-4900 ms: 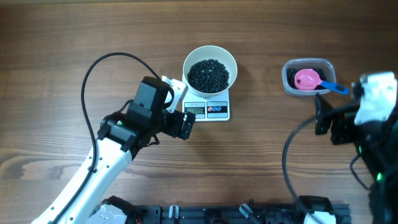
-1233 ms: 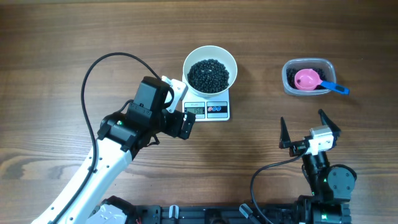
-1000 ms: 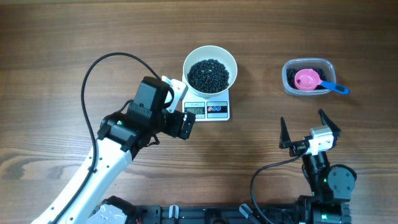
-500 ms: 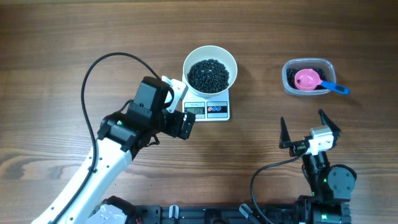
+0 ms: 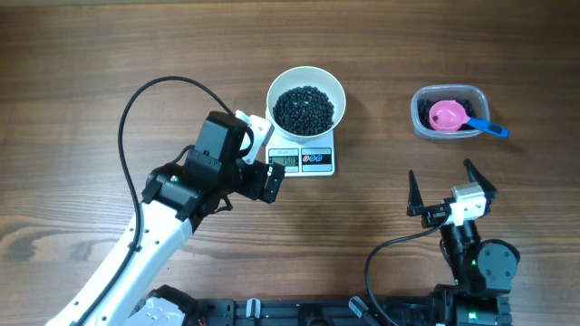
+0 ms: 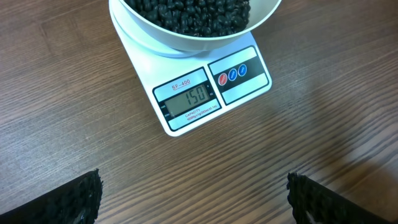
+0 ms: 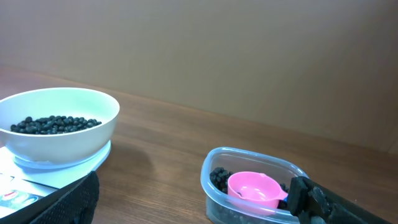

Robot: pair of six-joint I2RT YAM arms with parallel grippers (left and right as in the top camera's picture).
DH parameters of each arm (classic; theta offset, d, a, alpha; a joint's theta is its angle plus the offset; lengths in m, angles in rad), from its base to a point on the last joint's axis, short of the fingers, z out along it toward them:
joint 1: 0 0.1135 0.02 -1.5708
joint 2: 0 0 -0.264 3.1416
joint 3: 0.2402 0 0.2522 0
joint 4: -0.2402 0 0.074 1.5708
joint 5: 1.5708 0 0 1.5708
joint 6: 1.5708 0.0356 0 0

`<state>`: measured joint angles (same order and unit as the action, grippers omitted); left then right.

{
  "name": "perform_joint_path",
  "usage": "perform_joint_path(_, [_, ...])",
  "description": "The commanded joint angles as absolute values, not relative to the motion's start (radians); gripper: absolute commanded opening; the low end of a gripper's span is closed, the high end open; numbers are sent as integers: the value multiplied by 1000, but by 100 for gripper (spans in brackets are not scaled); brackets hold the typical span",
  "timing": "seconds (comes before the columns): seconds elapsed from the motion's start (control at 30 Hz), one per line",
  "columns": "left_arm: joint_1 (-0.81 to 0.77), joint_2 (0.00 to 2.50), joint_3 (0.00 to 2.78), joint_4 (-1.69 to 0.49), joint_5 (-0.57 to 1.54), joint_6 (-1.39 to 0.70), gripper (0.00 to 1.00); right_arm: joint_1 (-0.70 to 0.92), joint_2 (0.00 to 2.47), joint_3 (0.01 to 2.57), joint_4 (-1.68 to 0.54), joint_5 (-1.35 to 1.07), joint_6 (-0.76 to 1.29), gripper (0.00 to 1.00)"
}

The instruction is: Scoop item into bowl and weigh 150g on scale

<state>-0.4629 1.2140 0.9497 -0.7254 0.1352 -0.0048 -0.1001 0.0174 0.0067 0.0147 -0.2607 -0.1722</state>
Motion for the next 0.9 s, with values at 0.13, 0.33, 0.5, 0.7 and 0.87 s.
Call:
perform_joint_path(0.13, [-466, 1207, 968, -706, 132, -8, 100, -104, 5, 5, 18, -248, -155, 100])
perform_joint_path(0.33, [-465, 1115, 968, -701, 77, -81, 100, -104, 5, 5, 18, -248, -155, 100])
perform_joint_path(0.5, [-410, 999, 968, -712, 24, -225, 100, -104, 5, 5, 18, -248, -155, 100])
perform_joint_path(0.7, [-301, 884, 964, -769, 20, -224, 100, -104, 5, 5, 18, -248, -155, 100])
perform_joint_path(0.87, [-222, 770, 930, -775, 17, -214, 100, -104, 5, 5, 18, -248, -155, 100])
